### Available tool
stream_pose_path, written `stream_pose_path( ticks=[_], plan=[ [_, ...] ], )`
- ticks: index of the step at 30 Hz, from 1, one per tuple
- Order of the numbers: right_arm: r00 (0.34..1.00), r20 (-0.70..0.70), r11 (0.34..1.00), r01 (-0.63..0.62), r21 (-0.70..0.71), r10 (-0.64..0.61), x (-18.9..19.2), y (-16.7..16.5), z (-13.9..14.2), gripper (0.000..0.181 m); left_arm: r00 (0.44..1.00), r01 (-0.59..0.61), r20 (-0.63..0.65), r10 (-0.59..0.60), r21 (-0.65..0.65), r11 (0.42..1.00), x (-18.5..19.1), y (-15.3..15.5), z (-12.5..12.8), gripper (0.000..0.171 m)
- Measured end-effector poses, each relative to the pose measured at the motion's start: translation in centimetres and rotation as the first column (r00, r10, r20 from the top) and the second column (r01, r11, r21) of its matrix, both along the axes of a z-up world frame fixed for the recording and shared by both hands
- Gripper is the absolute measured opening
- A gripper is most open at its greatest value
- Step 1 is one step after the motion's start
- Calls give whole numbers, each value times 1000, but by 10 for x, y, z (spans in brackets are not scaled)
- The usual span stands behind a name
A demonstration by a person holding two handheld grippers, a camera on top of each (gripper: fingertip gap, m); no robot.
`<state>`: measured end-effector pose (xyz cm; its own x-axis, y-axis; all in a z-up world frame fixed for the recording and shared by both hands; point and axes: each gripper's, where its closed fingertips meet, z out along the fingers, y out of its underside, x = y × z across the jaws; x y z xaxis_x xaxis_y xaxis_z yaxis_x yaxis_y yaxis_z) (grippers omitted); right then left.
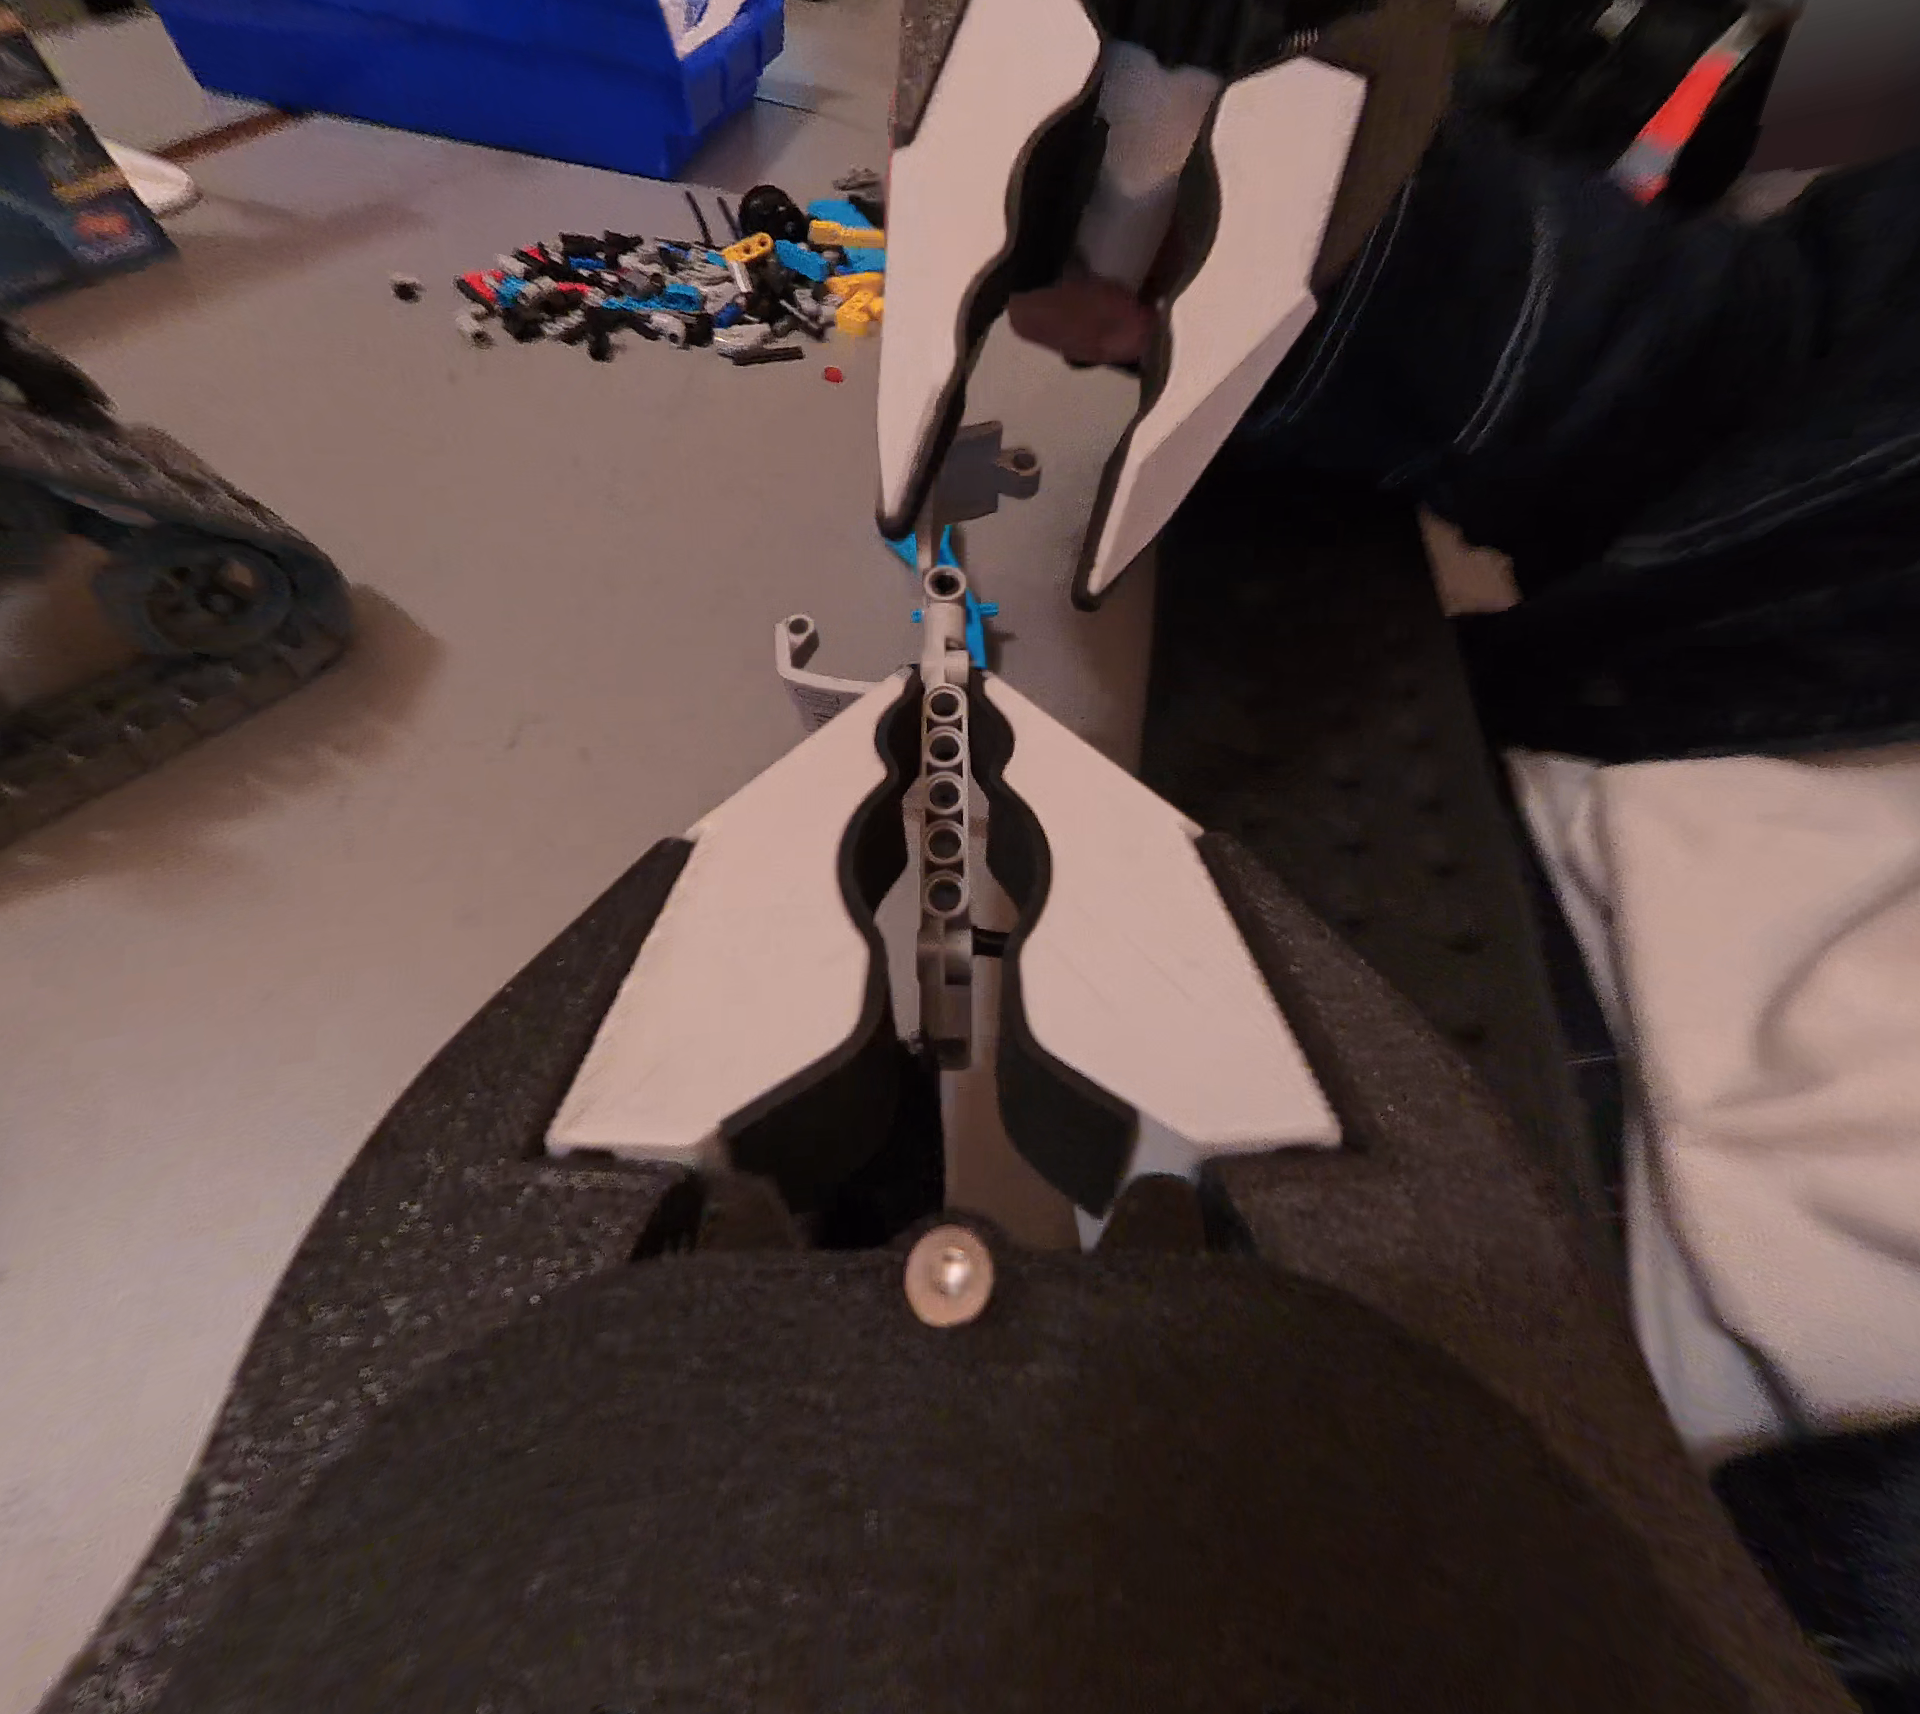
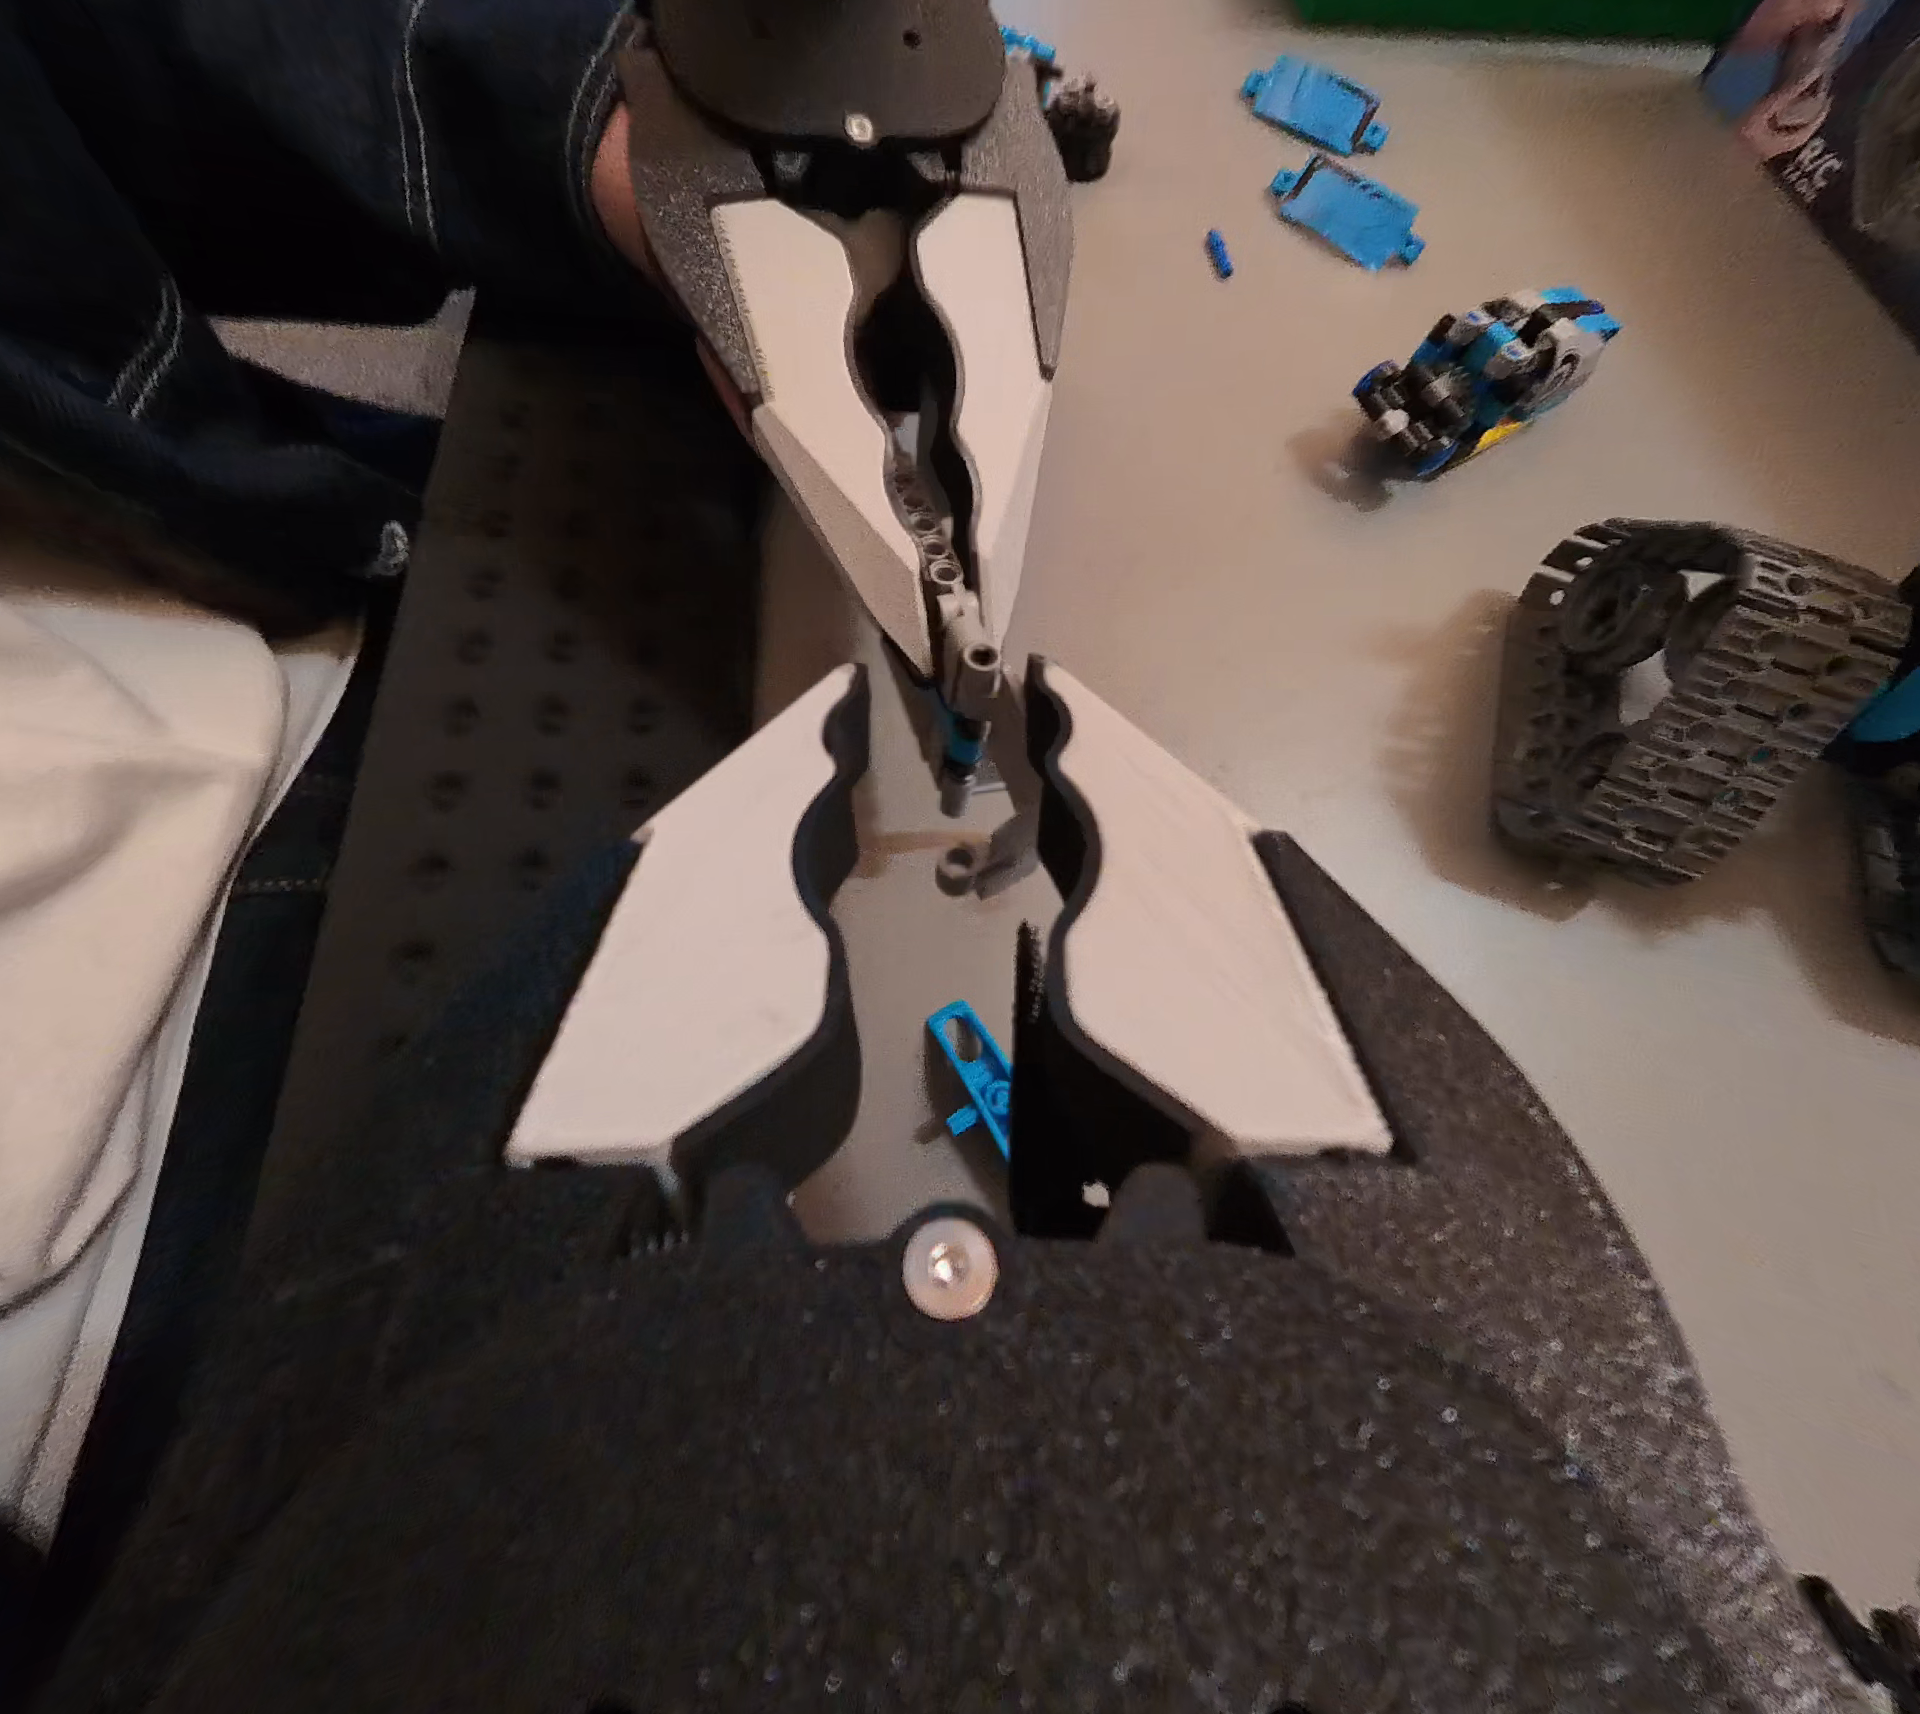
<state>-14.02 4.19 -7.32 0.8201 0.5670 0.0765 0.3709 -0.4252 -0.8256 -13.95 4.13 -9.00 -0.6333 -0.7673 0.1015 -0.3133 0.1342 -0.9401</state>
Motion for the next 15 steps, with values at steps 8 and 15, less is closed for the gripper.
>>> stream_pose_path(
  ticks=[8,15],
  plan=[
    [982,187,998,-24,-60,34,-2,-3,-25,12,1000,27,3,-28,183,983,-2,-10,-19,6],
    [978,206,996,-24,-85,42,-2,-5,-32,7,999,47,-10,-46,186,981,-4,-12,-22,5]
  ],
)
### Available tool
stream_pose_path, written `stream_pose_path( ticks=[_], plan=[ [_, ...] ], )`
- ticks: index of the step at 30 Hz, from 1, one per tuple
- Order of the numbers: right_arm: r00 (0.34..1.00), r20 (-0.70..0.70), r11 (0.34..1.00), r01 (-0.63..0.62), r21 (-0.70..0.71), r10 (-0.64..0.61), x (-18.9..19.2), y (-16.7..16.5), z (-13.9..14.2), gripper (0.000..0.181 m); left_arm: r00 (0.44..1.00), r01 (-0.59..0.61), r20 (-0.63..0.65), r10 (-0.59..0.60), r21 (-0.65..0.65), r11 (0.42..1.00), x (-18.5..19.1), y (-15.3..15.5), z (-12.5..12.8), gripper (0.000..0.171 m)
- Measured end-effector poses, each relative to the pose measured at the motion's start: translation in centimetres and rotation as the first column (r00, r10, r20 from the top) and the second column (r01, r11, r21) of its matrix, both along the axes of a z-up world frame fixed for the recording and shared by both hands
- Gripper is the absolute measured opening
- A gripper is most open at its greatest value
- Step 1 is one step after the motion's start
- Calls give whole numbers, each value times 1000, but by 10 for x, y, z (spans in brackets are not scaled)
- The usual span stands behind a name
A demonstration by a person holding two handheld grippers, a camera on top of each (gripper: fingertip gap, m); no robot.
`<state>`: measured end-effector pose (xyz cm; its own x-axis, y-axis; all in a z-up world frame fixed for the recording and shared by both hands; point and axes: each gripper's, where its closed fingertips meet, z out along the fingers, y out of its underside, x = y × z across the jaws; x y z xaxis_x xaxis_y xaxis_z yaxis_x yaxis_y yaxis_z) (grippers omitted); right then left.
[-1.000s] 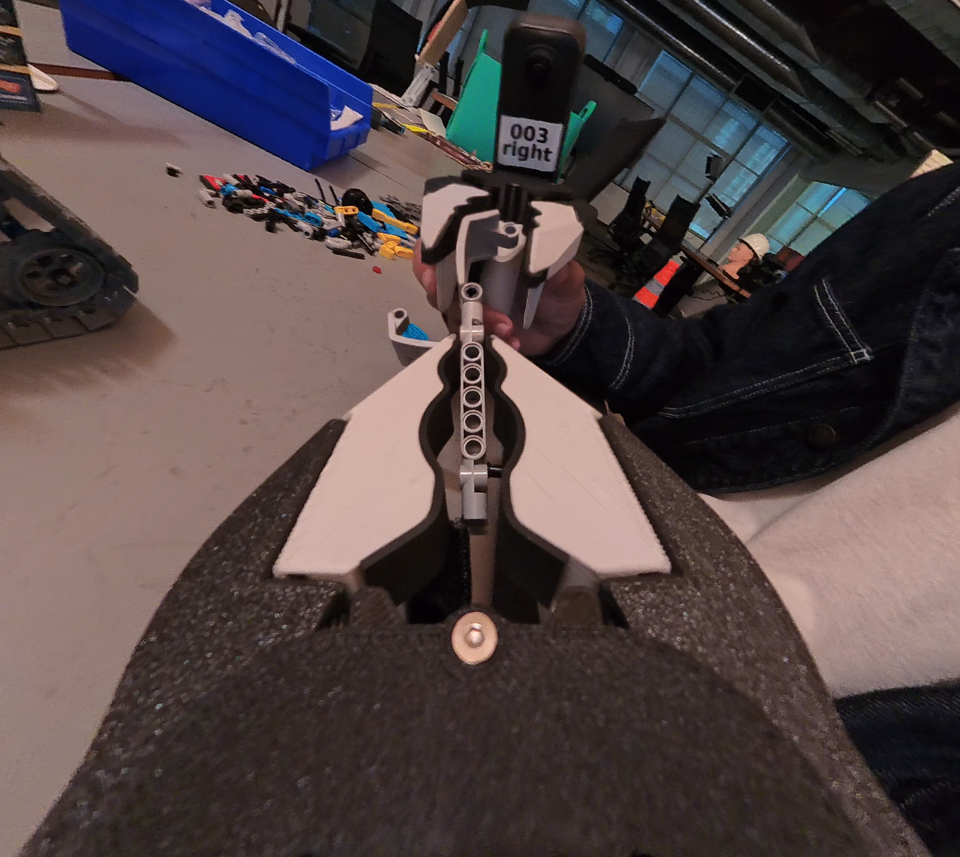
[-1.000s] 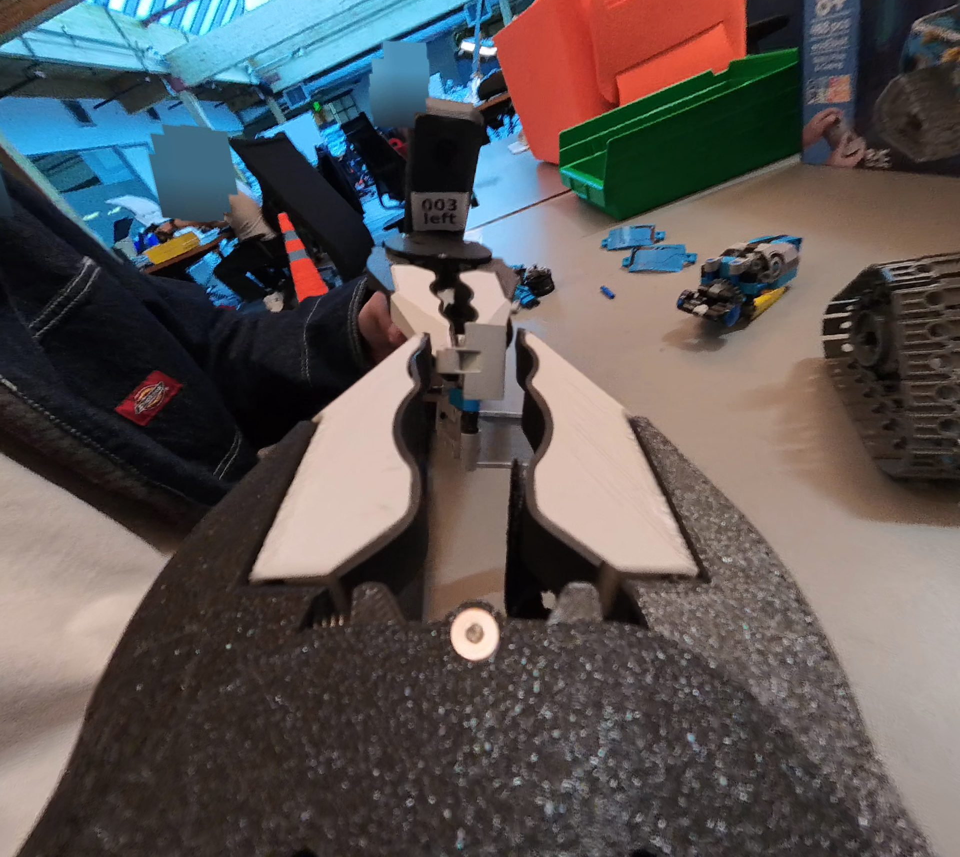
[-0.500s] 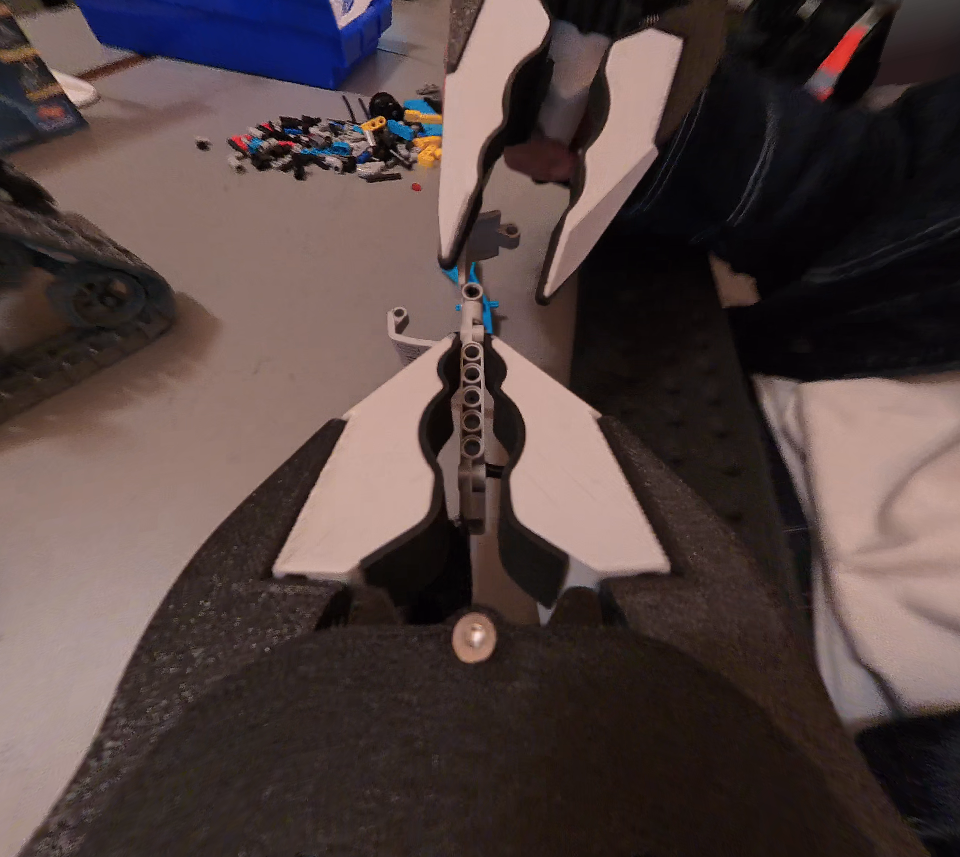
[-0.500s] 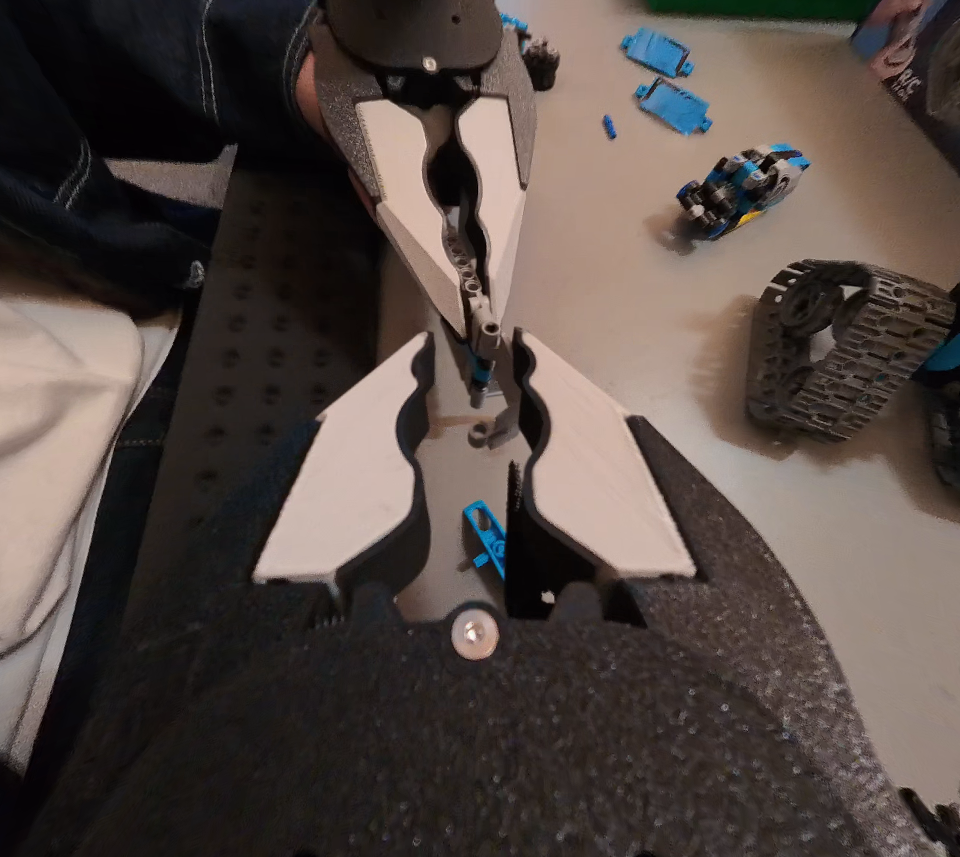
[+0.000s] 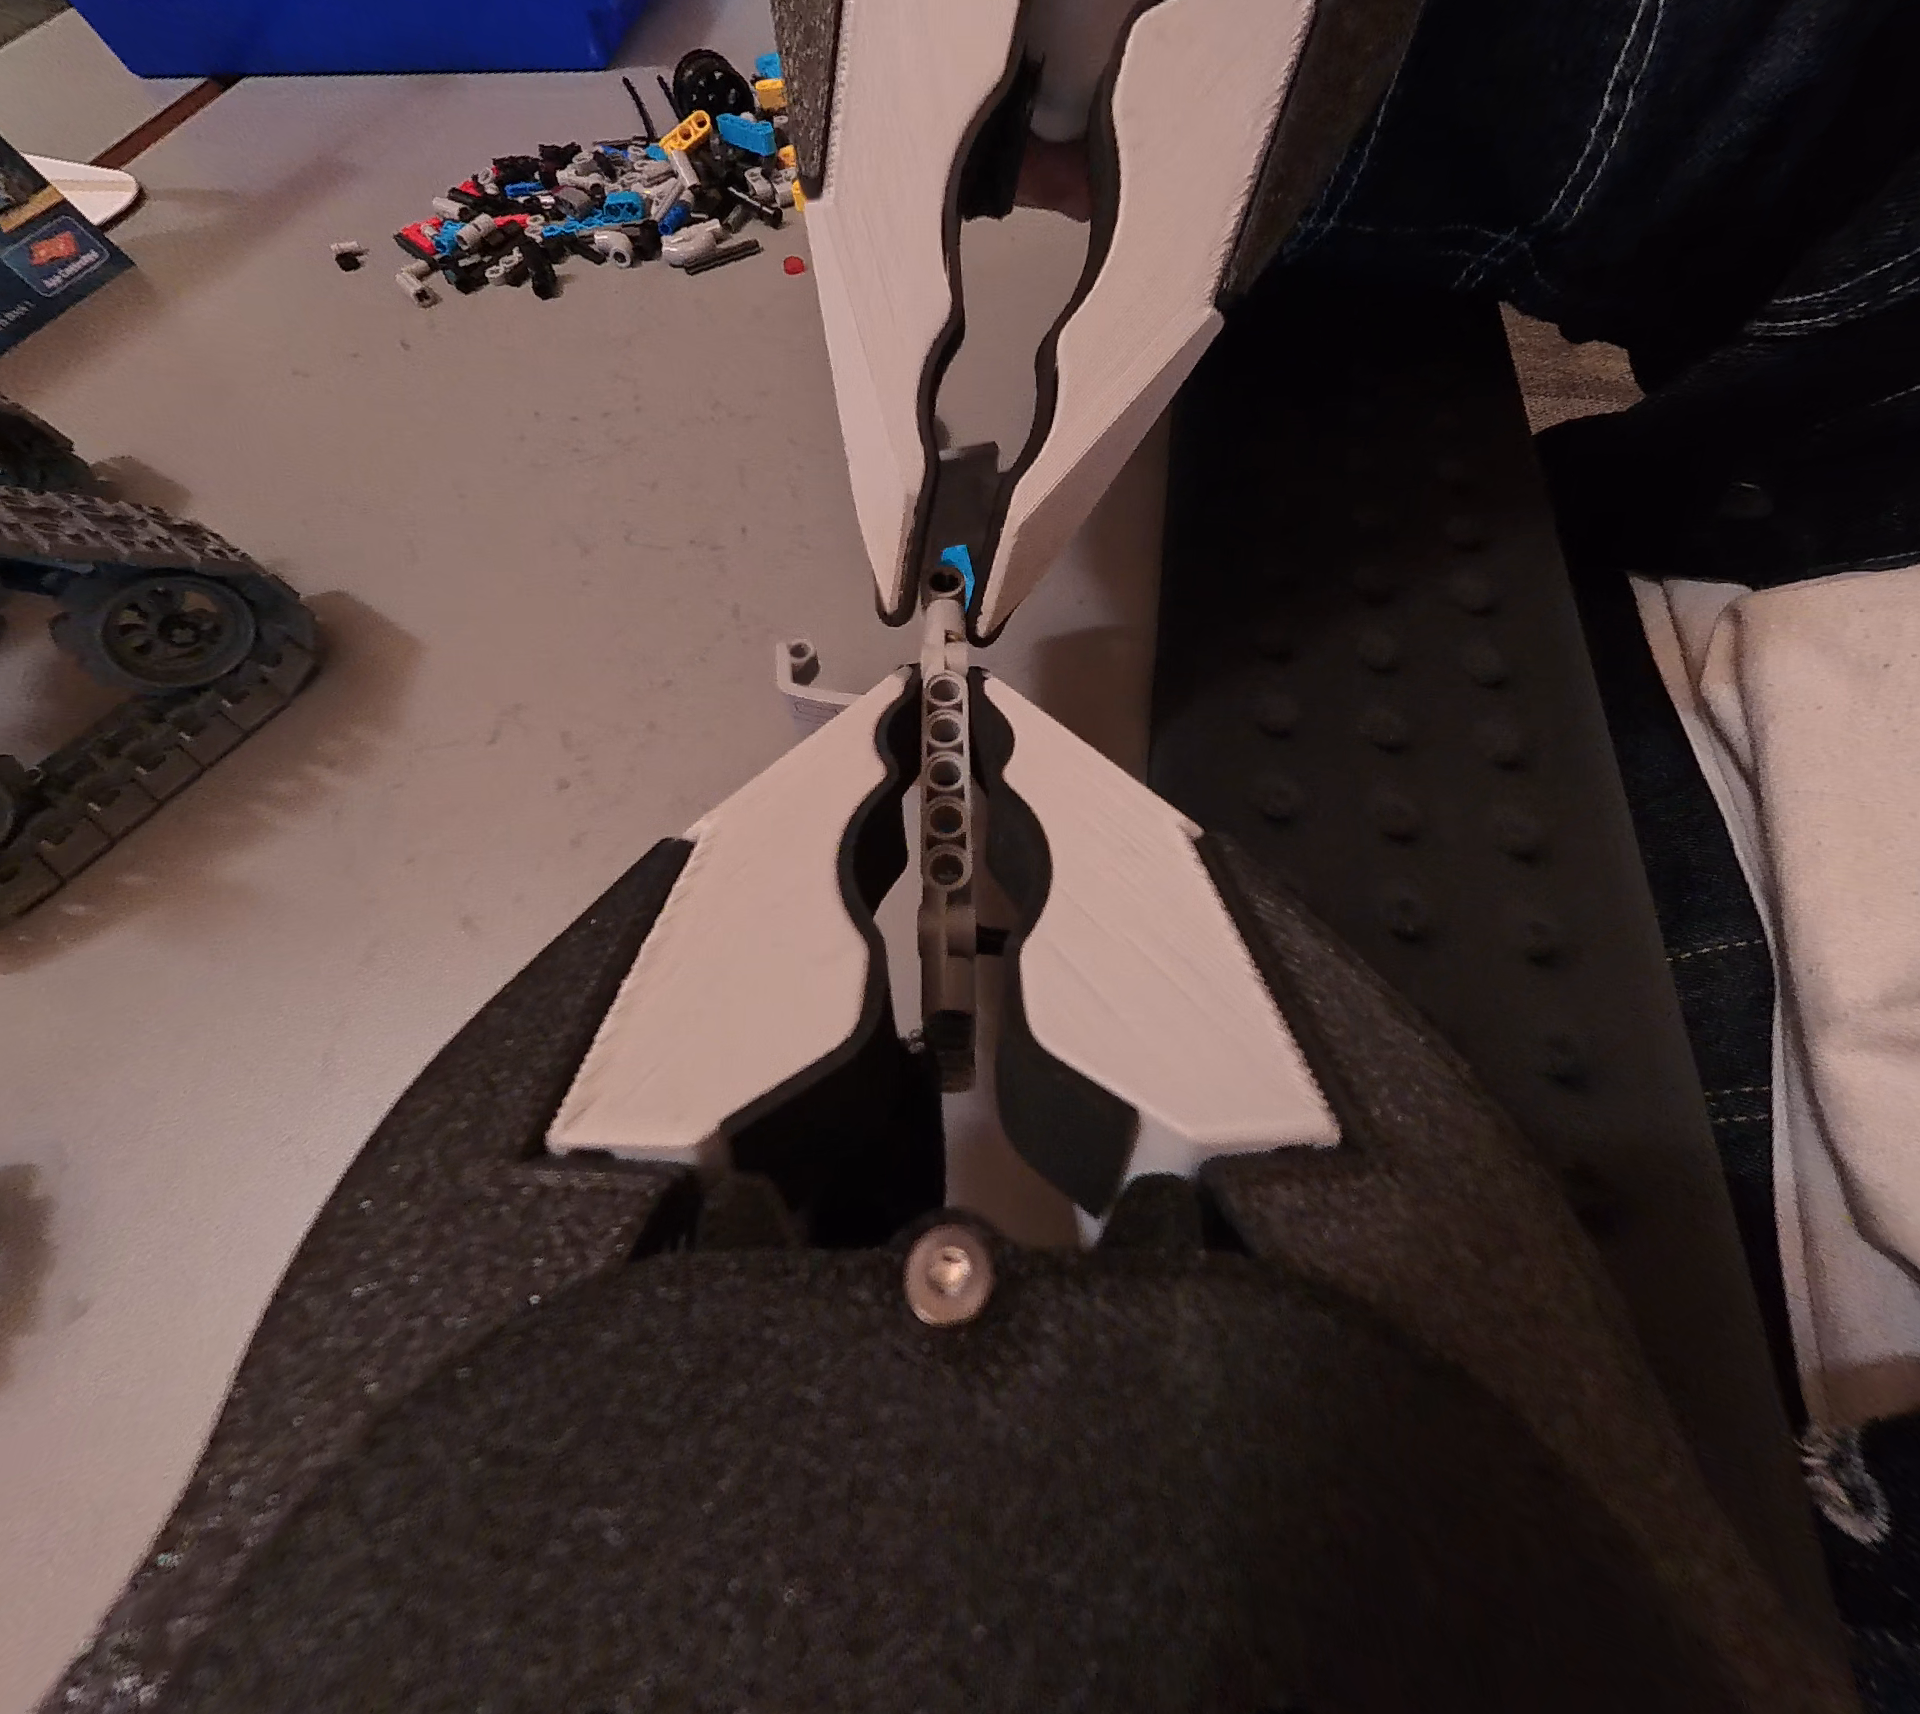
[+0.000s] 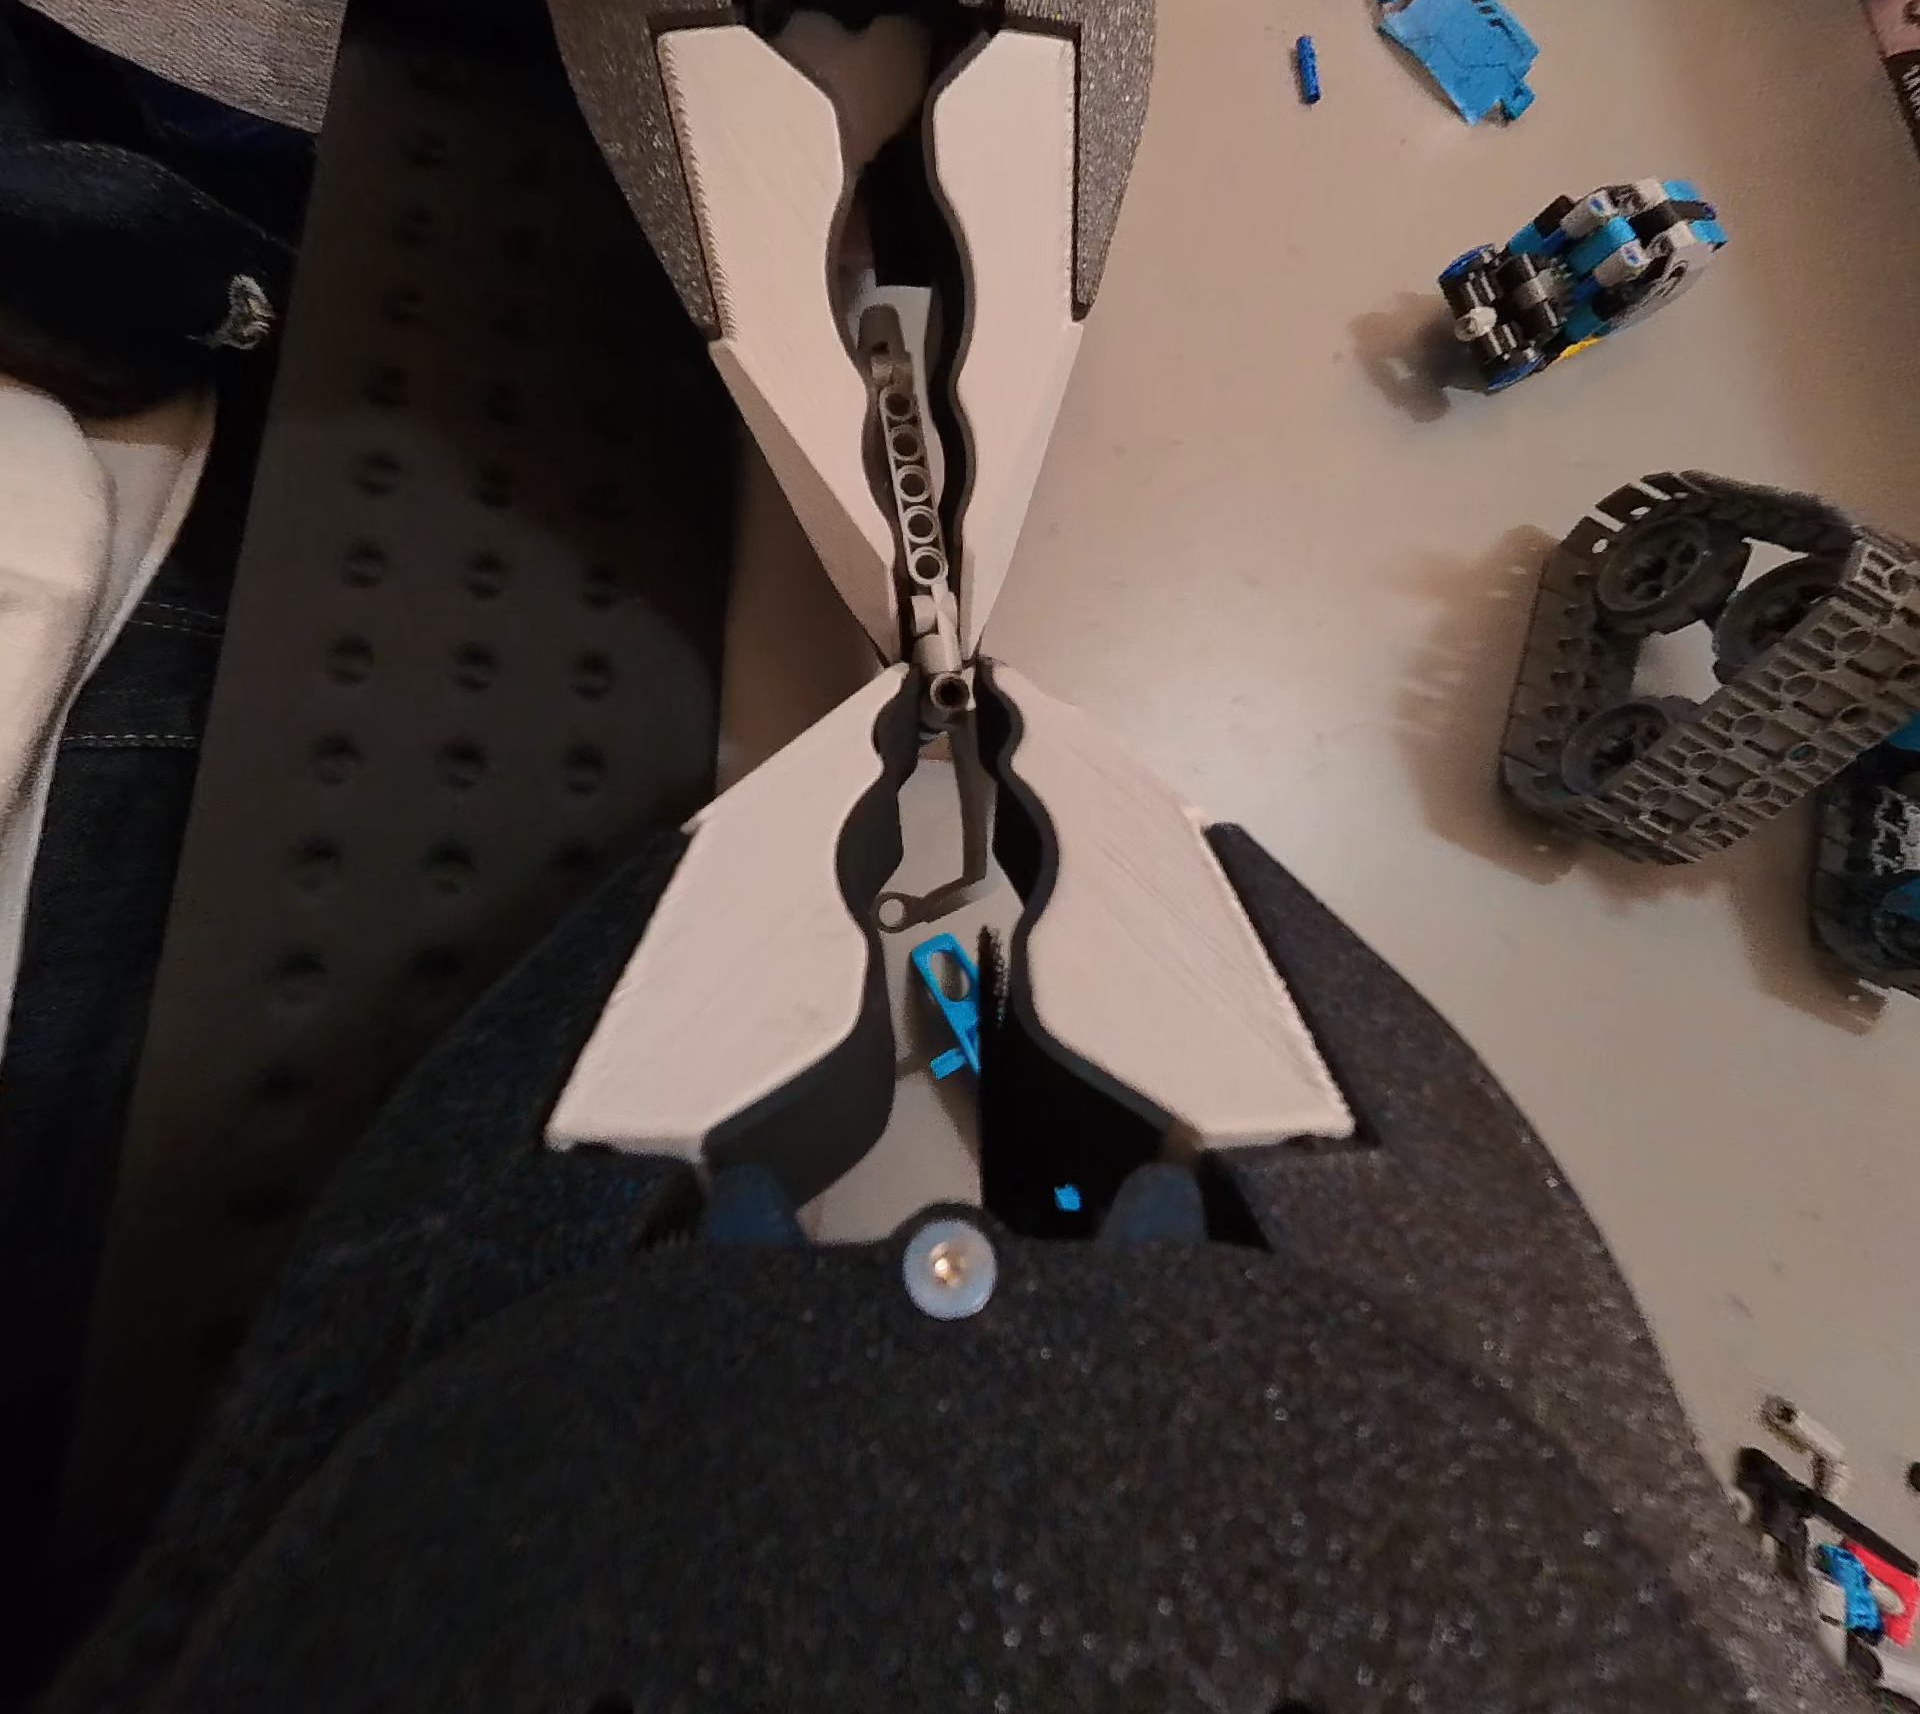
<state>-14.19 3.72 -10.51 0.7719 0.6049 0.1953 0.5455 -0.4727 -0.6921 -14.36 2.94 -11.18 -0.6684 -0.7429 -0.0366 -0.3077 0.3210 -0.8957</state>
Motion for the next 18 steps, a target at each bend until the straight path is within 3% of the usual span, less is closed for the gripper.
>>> stream_pose_path(
  ticks=[4,13,18],
  plan=[
    [999,-48,999,-17,-39,15,-3,-5,-2,5,999,32,15,-32,-6,999,-3,-1,2,5],
    [981,-188,997,-59,-51,49,-13,-13,11,5,994,107,35,-103,-147,983,-15,-5,21,5],
    [959,-282,999,-4,-49,-10,-6,-5,6,6,998,56,-16,-60,-165,985,-8,1,15,5]
  ],
)
